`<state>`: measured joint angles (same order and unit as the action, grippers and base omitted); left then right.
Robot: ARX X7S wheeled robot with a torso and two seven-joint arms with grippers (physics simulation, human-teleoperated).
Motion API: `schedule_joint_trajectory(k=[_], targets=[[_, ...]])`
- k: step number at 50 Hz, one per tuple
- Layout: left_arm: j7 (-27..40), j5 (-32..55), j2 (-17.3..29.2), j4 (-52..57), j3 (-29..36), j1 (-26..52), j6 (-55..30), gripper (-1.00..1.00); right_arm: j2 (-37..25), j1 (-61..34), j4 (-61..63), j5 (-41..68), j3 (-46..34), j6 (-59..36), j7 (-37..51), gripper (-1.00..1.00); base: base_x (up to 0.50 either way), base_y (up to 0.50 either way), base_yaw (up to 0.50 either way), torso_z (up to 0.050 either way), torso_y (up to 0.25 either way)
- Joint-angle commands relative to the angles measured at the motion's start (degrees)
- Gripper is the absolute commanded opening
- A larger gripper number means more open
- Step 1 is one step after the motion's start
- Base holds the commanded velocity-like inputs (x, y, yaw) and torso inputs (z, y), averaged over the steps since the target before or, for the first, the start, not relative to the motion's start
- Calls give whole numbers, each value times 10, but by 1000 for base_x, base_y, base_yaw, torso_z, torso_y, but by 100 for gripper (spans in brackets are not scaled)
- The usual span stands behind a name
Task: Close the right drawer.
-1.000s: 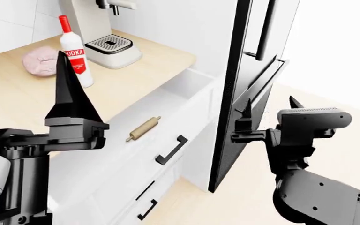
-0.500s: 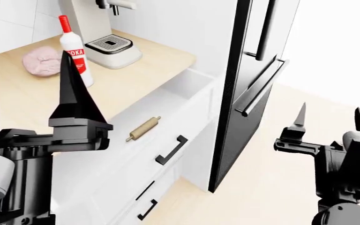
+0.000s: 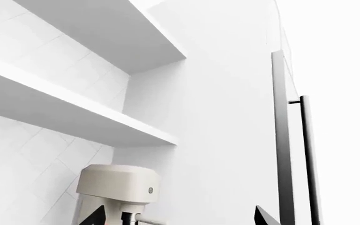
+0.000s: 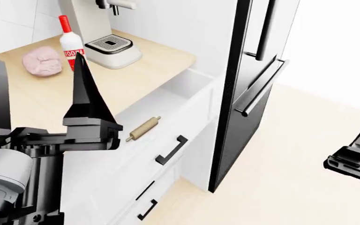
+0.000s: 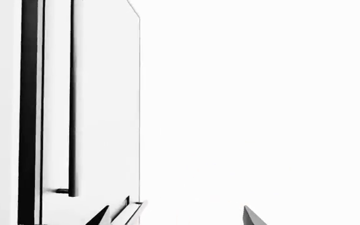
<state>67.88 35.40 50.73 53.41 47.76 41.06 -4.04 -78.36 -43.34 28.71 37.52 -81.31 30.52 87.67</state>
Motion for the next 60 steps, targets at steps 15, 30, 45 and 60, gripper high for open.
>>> schedule_joint_trajectory(k=[15, 30, 45, 60], targets=[[-7, -12, -10, -11, 10, -16, 10, 100, -1, 772, 40, -57, 758, 31, 20, 100, 0, 0, 0, 0, 0], [-17, -12, -23, -20, 17, -12, 7, 100, 48, 780, 46, -53, 802, -1, -11, 100, 0, 0, 0, 0, 0], [-77, 11, -92, -68, 53, 15, -1, 100, 69, 792, 46, -54, 823, -5, -28, 100, 0, 0, 0, 0, 0], [-161, 42, -169, -141, 103, 24, 3, 100, 89, 805, 48, -57, 844, -6, -47, 100, 0, 0, 0, 0, 0]])
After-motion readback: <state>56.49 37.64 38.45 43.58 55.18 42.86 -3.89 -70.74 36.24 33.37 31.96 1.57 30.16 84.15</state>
